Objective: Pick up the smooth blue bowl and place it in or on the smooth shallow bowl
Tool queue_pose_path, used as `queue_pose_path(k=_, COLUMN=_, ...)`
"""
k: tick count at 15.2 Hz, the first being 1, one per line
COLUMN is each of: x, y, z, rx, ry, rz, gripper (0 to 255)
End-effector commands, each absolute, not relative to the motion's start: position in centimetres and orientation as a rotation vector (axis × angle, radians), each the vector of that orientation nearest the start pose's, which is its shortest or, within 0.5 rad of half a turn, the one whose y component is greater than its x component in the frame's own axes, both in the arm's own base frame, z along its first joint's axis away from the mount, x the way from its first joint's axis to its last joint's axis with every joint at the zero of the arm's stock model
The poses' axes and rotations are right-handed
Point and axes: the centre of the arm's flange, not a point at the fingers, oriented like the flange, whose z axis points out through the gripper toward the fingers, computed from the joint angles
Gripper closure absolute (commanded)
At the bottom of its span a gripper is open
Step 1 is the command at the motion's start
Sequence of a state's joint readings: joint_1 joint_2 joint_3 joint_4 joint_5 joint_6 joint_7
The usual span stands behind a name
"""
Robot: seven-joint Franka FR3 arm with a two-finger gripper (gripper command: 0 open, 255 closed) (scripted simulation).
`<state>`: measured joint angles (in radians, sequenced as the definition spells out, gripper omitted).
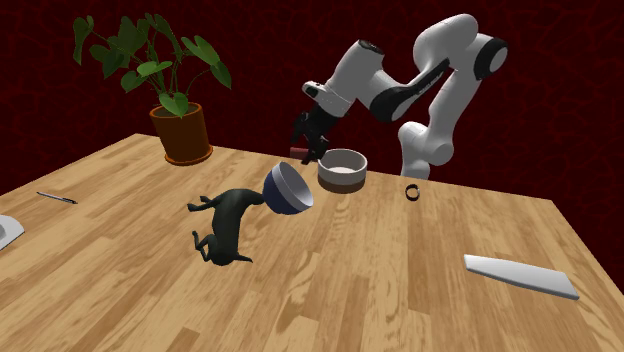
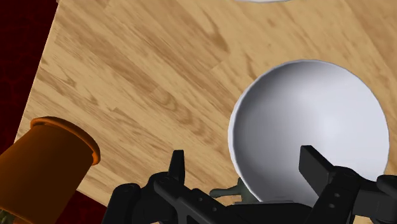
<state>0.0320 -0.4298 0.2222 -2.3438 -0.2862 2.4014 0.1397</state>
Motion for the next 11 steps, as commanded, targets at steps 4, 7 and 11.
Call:
queue_pose_path(k=4, x=46.0, y=12.6, z=52.6, rx=-3.222, ry=-0.471, rz=-0.902, gripper=0)
queue_pose_path(k=7, x=47.1, y=12.3, z=51.0, rx=-3.222, ry=-0.471, rz=-0.902, gripper=0)
queue_pose_path(k=11, x=47.1, y=12.3, z=51.0, rx=-3.222, ry=-0.471, rz=-0.902, gripper=0)
